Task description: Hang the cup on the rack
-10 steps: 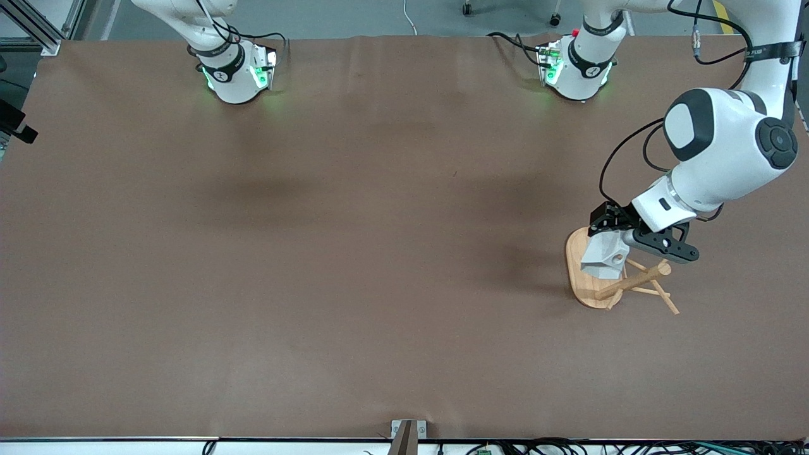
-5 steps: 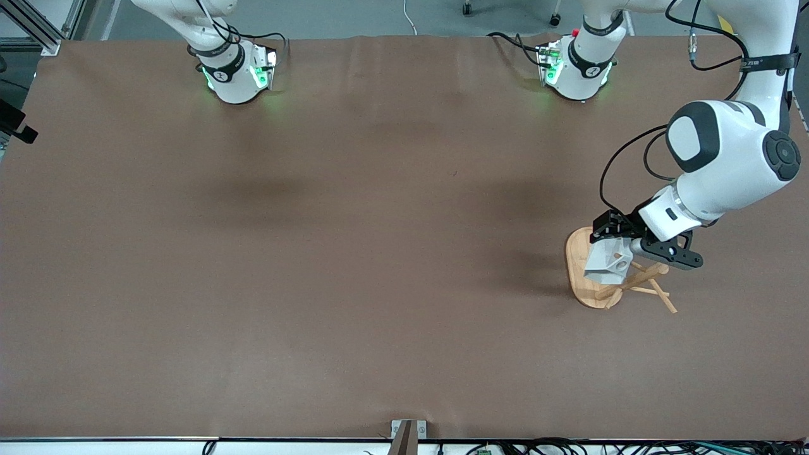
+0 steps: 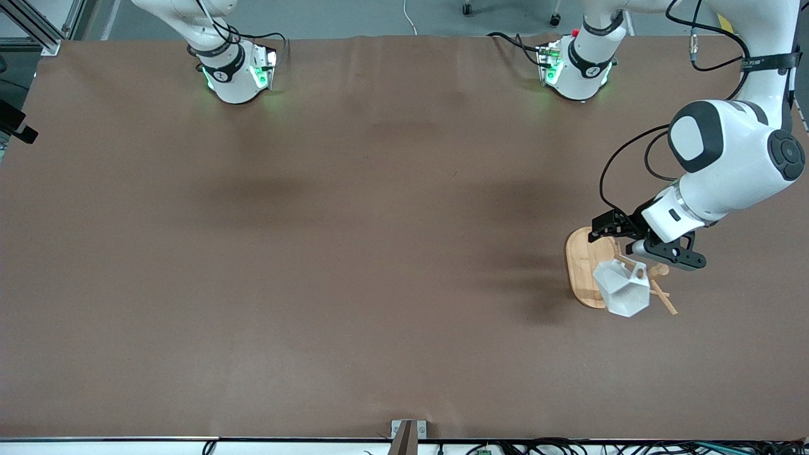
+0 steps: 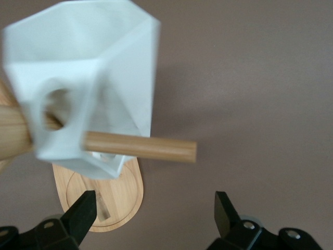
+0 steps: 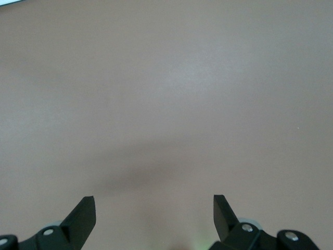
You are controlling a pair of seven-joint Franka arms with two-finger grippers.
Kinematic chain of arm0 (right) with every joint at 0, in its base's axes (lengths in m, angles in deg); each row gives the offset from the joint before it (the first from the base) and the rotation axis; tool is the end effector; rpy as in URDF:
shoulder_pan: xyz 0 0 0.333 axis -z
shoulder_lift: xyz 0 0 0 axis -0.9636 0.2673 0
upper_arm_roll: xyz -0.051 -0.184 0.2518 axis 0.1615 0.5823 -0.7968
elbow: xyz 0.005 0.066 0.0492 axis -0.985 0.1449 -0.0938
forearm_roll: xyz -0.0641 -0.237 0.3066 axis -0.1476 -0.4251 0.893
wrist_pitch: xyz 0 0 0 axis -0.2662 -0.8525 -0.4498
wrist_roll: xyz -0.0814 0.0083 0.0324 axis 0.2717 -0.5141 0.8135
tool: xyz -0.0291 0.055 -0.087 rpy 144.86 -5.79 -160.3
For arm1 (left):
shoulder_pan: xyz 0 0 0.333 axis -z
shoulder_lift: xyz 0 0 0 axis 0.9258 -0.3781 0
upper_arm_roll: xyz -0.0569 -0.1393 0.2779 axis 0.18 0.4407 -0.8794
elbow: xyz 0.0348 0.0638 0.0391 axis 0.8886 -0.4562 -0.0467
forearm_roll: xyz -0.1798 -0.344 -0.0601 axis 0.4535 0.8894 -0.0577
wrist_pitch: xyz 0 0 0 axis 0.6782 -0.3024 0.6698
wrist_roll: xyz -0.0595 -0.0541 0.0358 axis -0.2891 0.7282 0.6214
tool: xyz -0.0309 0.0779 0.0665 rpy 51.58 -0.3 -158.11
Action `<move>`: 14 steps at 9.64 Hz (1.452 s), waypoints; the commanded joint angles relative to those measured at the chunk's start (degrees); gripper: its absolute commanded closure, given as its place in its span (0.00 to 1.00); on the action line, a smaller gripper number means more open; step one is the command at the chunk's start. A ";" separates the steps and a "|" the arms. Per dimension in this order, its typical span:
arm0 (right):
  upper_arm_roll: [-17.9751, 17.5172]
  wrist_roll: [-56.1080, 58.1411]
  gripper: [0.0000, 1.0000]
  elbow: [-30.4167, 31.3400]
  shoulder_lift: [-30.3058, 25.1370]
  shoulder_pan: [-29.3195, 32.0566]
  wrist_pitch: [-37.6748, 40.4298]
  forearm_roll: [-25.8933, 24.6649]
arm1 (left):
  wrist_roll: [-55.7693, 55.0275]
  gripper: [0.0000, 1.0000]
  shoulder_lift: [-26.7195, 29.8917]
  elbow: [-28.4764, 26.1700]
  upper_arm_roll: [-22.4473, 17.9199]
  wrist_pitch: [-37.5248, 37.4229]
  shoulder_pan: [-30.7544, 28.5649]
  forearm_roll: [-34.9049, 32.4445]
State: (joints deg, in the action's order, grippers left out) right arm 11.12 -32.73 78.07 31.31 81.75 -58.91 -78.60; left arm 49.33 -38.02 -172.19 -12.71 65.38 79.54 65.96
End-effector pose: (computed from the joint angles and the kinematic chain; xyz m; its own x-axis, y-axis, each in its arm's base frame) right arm 0.5041 -0.0831 0.6807 0.9752 -0.2204 0.0211 -0.2199 -0.9753 -0.0222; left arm 0.5919 -0.0627 0.3888 0.9775 -0.1756 0.1165 -0.2006 -0.9449 0.2585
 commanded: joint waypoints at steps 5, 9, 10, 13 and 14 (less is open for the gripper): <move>0.10 -1.17 0.00 -0.61 0.24 -0.23 0.50 0.52 | -13.46 0.00 4.23 16.22 0.04 -27.04 -3.84 -11.02; 0.19 -1.00 0.00 -1.75 1.90 0.12 0.24 -0.01 | -10.38 0.00 6.42 26.97 5.55 -36.72 -7.07 -19.56; 0.19 -1.08 0.00 -3.76 3.39 0.04 0.42 0.08 | -12.47 0.00 8.17 26.46 8.63 -37.61 -9.97 -19.21; 0.19 -1.26 0.00 -6.85 5.96 0.30 1.90 -0.36 | -18.20 0.00 11.95 23.13 15.58 -39.20 -15.51 -19.12; 0.27 -1.43 0.00 -6.85 5.96 0.04 1.91 -0.18 | -18.29 0.00 13.45 21.55 16.04 -38.85 -15.97 -19.64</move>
State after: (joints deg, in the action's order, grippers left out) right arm 11.45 -33.17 72.80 36.74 81.81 -58.34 -78.70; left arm 31.71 -27.00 -145.85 1.90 26.10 65.05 47.66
